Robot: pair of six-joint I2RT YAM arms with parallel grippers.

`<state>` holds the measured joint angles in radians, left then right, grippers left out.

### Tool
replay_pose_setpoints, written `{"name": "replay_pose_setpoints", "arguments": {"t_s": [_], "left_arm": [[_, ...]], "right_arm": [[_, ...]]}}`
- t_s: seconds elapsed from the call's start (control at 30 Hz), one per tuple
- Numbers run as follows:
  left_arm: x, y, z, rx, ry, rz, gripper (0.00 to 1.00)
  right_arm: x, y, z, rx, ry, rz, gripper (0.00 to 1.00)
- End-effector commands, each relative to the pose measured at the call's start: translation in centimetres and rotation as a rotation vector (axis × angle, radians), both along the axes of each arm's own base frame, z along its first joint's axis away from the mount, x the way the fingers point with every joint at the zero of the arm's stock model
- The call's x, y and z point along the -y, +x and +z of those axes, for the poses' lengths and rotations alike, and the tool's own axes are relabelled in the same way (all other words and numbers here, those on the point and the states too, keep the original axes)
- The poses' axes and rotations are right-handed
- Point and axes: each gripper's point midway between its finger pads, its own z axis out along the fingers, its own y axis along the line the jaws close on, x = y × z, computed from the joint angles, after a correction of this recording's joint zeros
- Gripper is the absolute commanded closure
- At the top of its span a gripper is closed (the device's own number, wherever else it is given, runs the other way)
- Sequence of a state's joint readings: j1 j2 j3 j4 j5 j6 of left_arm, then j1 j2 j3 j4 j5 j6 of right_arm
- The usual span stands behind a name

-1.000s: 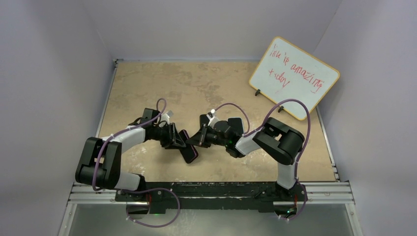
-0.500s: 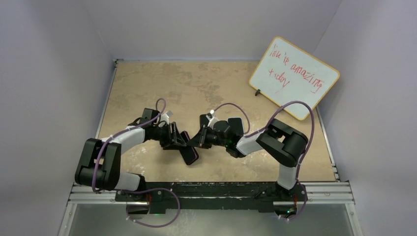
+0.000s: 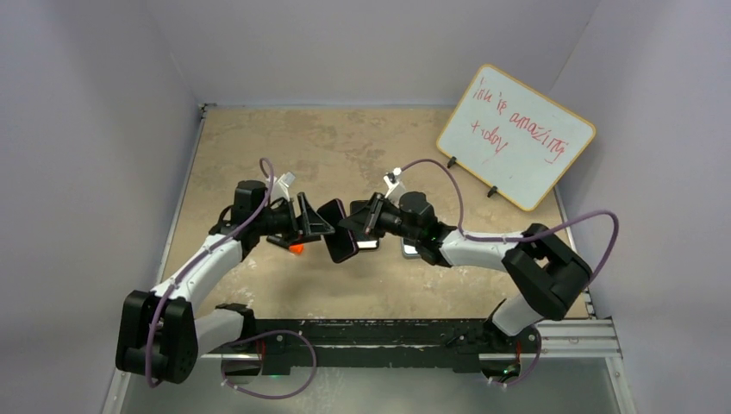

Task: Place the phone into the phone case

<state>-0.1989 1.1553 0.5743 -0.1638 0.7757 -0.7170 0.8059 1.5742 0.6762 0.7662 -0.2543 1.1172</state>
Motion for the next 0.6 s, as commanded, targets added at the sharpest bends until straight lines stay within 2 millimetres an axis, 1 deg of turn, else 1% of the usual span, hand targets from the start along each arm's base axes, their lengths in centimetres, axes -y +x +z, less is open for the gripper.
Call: {"name": "replay_pose_setpoints", "arguments": {"t_s": [0.0,0.03,0.1,0.13,0.17,0.23,0.27,0.3,0.33,0.43,0.57], "left_arm": [[1.3,0.5,5.0,0.110,-0.134,-0.038,0.33],[1.5,0.4,5.5,0.116,-0.155,-0.049,0.33],[1.7,0.2,6.5,0.150,-0.182,-0.071,0.38],[1.7,0.2,6.7,0.158,-0.178,-0.075,0.42],[1.6,-0.1,6.4,0.141,-0.161,-0.075,0.45],[1.2,-0.1,6.0,0.164,-0.104,-0.093,0.51],[0.8,0.0,5.6,0.165,-0.054,-0.094,0.53],[0.2,-0.3,4.8,0.131,0.008,-0.091,0.55],[-0.2,-0.3,4.5,0.132,0.051,-0.096,0.56],[-0.3,-0.7,4.6,0.139,0.071,-0.133,0.58],[0.2,-1.2,5.7,0.151,0.033,-0.185,0.57]], "right_arm": [[1.5,0.5,3.8,0.074,0.066,-0.020,1.00],[1.7,0.5,4.0,0.081,0.063,-0.024,1.00],[1.9,0.3,4.5,0.094,0.067,-0.022,1.00],[2.0,0.3,4.5,0.098,0.068,-0.017,1.00],[2.0,0.2,4.6,0.102,0.070,-0.009,1.00],[1.9,0.1,4.4,0.112,0.061,0.011,1.00],[1.7,0.0,3.9,0.108,0.043,0.027,1.00],[1.6,-0.2,3.2,0.091,0.014,0.047,1.00],[1.4,-0.4,2.7,0.085,0.001,0.070,1.00],[1.4,-1.1,1.6,0.069,-0.008,0.107,1.00],[2.1,-0.9,0.4,0.054,-0.025,0.064,1.00]]}}
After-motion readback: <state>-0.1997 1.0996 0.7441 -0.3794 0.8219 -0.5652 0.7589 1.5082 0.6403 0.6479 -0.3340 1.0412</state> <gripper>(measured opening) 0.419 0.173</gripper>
